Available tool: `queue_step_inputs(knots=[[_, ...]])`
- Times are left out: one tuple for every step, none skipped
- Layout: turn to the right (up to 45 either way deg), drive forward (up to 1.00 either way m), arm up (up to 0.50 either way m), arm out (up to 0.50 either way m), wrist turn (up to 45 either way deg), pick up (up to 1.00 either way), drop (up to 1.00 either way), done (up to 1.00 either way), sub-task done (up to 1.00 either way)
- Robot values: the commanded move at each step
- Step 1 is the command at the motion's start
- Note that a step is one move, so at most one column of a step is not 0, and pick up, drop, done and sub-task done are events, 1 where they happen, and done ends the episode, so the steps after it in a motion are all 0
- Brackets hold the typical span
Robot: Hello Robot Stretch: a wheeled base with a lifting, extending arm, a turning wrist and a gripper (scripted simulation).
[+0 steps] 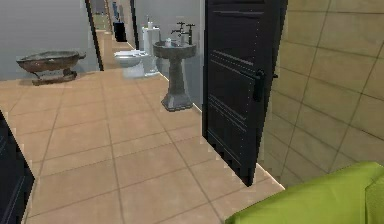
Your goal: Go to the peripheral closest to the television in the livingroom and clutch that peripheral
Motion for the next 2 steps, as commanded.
queue_step_inputs(knots=[[0.0,0.0,-0.3,0.0,0.0,0.0,0.0,0.0,0.0],[0.0,0.0,0.0,0.0,0.0,1.0,0.0,0.0,0.0]])
